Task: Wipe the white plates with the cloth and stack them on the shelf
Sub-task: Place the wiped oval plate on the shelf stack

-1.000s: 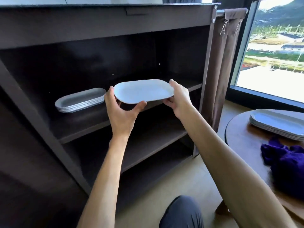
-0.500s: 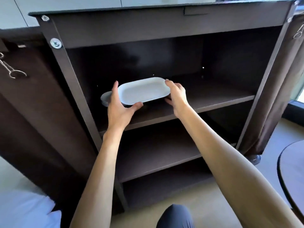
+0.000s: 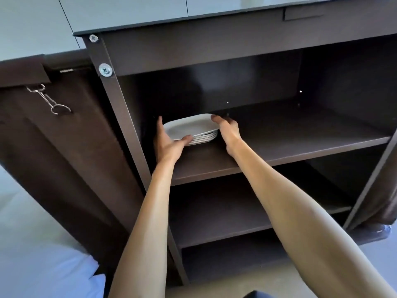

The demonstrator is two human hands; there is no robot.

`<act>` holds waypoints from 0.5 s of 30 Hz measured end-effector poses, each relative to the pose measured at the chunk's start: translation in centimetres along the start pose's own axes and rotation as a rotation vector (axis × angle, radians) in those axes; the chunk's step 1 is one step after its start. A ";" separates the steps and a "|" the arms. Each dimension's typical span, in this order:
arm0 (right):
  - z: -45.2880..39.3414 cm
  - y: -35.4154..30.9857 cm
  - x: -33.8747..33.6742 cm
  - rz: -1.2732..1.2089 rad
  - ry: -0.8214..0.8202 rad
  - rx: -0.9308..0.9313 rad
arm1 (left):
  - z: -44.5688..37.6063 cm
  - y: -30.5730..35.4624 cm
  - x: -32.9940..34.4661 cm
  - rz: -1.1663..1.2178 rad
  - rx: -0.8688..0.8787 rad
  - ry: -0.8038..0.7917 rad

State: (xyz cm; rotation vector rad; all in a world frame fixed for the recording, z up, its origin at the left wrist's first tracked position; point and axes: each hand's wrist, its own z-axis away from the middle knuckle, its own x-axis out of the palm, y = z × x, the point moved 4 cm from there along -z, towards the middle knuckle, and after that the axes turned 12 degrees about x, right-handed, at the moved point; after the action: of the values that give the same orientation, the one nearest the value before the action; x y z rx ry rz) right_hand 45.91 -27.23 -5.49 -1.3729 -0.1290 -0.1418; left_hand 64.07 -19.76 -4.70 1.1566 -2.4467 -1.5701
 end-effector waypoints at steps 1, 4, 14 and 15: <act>-0.5 0.1 0.4 0.013 -0.003 -0.009 | -0.1 -0.1 0.0 0.016 -0.017 0.018; -3.2 0.8 1.5 0.077 -0.010 -0.011 | -0.4 -0.5 -0.1 0.046 -0.038 0.056; -2.1 0.5 1.6 0.419 0.051 -0.100 | -1.0 -1.0 0.2 0.098 -0.143 0.073; -2.2 0.5 1.7 0.444 0.055 -0.117 | -1.1 -1.0 0.3 0.094 -0.152 0.067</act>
State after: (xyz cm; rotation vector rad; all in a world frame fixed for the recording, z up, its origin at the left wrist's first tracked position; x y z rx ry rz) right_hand 47.67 -29.28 -6.11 -1.4807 0.2335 0.1870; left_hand 64.87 -20.98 -5.02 1.0376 -2.2598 -1.6301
